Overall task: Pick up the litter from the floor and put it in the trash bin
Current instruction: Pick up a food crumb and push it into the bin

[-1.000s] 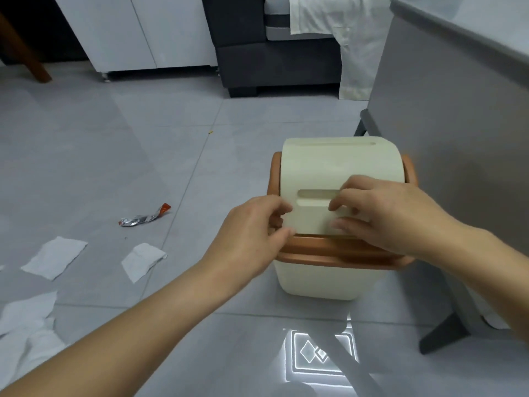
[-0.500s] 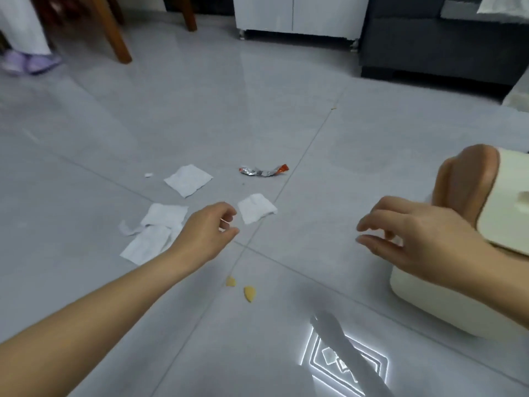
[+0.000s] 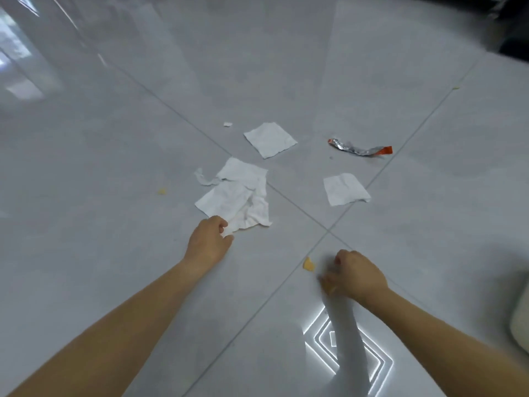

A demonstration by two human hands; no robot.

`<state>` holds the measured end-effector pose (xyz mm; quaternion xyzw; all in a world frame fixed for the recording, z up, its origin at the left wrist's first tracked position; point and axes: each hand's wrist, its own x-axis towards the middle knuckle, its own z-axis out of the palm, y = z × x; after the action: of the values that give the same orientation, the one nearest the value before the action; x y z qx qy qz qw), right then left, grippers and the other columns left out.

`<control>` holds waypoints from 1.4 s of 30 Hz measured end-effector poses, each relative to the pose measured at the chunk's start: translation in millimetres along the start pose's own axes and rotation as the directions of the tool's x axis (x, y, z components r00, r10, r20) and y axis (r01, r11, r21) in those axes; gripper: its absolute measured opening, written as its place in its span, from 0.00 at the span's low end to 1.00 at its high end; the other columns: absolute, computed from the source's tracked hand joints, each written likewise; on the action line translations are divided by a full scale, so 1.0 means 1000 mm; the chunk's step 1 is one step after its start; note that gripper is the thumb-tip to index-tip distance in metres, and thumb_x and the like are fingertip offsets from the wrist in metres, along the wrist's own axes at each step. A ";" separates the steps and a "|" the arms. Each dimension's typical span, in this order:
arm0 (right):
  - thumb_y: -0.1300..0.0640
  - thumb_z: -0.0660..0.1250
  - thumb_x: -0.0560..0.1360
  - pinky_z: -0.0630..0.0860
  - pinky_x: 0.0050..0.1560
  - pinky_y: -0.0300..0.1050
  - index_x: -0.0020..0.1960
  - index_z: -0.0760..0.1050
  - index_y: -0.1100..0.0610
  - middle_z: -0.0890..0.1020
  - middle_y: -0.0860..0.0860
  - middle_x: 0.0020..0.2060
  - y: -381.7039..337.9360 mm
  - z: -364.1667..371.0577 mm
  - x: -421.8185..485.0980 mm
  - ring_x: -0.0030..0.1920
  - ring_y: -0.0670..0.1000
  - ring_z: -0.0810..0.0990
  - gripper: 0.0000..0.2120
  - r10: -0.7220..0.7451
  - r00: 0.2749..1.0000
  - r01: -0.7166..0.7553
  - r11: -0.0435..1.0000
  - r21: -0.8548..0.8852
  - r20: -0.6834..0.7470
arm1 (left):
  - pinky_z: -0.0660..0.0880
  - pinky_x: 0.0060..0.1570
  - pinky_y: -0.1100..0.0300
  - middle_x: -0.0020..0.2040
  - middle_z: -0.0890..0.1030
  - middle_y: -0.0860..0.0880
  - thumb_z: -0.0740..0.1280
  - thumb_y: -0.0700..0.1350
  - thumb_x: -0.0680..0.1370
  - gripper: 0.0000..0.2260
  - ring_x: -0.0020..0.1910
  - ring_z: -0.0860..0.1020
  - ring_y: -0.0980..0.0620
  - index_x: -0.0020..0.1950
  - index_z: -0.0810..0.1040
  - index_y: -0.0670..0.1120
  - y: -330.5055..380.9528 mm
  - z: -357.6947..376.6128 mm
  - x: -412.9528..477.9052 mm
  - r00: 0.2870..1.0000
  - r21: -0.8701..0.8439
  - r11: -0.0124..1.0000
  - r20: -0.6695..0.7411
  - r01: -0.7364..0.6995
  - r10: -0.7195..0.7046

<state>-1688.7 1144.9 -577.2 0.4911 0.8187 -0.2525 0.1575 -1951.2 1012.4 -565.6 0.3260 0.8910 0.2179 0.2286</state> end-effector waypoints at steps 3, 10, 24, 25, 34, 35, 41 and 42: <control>0.50 0.64 0.70 0.72 0.40 0.46 0.43 0.68 0.55 0.72 0.52 0.42 0.000 0.026 0.002 0.44 0.56 0.76 0.10 0.008 0.999 -0.006 0.999 0.035 -0.043 | 0.68 0.47 0.63 0.50 0.78 0.46 0.68 0.42 0.73 0.11 0.42 0.73 0.53 0.54 0.75 0.44 0.013 0.017 0.000 0.993 -0.066 0.991 0.026 -0.113 0.115; 0.50 0.66 0.71 0.67 0.34 0.44 0.41 0.67 0.52 0.74 0.48 0.37 0.005 0.032 0.002 0.40 0.53 0.74 0.08 -0.024 0.996 0.038 0.985 0.167 -0.086 | 0.71 0.56 0.55 0.57 0.74 0.42 0.67 0.45 0.74 0.17 0.56 0.75 0.44 0.61 0.72 0.45 0.071 0.094 -0.024 0.810 0.015 0.883 0.406 -0.470 0.424; 0.54 0.68 0.72 0.72 0.40 0.38 0.40 0.79 0.48 0.82 0.44 0.33 0.001 0.039 0.011 0.39 0.46 0.79 0.03 0.061 0.991 0.029 0.764 0.644 -0.117 | 0.70 0.47 0.58 0.55 0.73 0.46 0.65 0.44 0.74 0.15 0.51 0.75 0.46 0.60 0.70 0.46 0.079 0.108 -0.031 0.773 0.005 0.813 0.314 -0.582 0.551; 0.55 0.69 0.72 0.73 0.38 0.38 0.36 0.79 0.48 0.82 0.44 0.30 0.001 0.037 0.012 0.36 0.45 0.79 0.06 0.040 0.996 0.026 0.732 0.681 -0.082 | 0.71 0.48 0.58 0.56 0.73 0.46 0.65 0.43 0.74 0.16 0.51 0.75 0.46 0.61 0.69 0.46 0.079 0.106 -0.032 0.770 -0.009 0.810 0.302 -0.587 0.562; 0.57 0.66 0.75 0.70 0.36 0.43 0.32 0.76 0.52 0.77 0.47 0.26 0.003 0.026 0.004 0.30 0.49 0.73 0.13 -0.075 0.997 0.077 0.709 0.701 -0.033 | 0.67 0.53 0.61 0.61 0.72 0.47 0.65 0.45 0.75 0.18 0.58 0.72 0.48 0.64 0.69 0.46 0.079 0.095 -0.038 0.717 0.025 0.744 0.291 -0.668 0.634; 0.56 0.66 0.75 0.69 0.35 0.42 0.31 0.75 0.52 0.76 0.45 0.24 0.007 0.025 0.002 0.29 0.48 0.72 0.13 -0.071 0.997 0.078 0.734 0.674 -0.038 | 0.67 0.54 0.62 0.61 0.72 0.47 0.66 0.46 0.75 0.18 0.58 0.72 0.48 0.63 0.69 0.45 0.076 0.093 -0.036 0.722 0.036 0.747 0.289 -0.664 0.628; 0.55 0.65 0.75 0.68 0.32 0.38 0.36 0.79 0.55 0.81 0.51 0.29 0.044 -0.003 -0.023 0.29 0.48 0.72 0.10 -0.038 0.998 0.055 0.804 0.592 -0.042 | 0.69 0.60 0.57 0.64 0.68 0.47 0.65 0.43 0.75 0.16 0.59 0.72 0.48 0.62 0.70 0.43 0.070 0.076 -0.023 0.833 0.086 0.849 0.267 -0.521 0.484; 0.55 0.65 0.75 0.69 0.34 0.40 0.37 0.79 0.55 0.82 0.54 0.30 0.050 -0.013 -0.030 0.30 0.49 0.72 0.09 -0.041 0.998 0.061 0.803 0.593 -0.046 | 0.70 0.60 0.56 0.64 0.68 0.47 0.65 0.44 0.75 0.16 0.59 0.73 0.48 0.62 0.70 0.43 0.076 0.076 -0.026 0.832 0.074 0.851 0.270 -0.520 0.485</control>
<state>-1630.4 1149.8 -564.6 0.4974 0.7139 -0.4924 -0.0234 -1855.1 1065.0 -578.8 0.5889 0.7524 0.1641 0.2454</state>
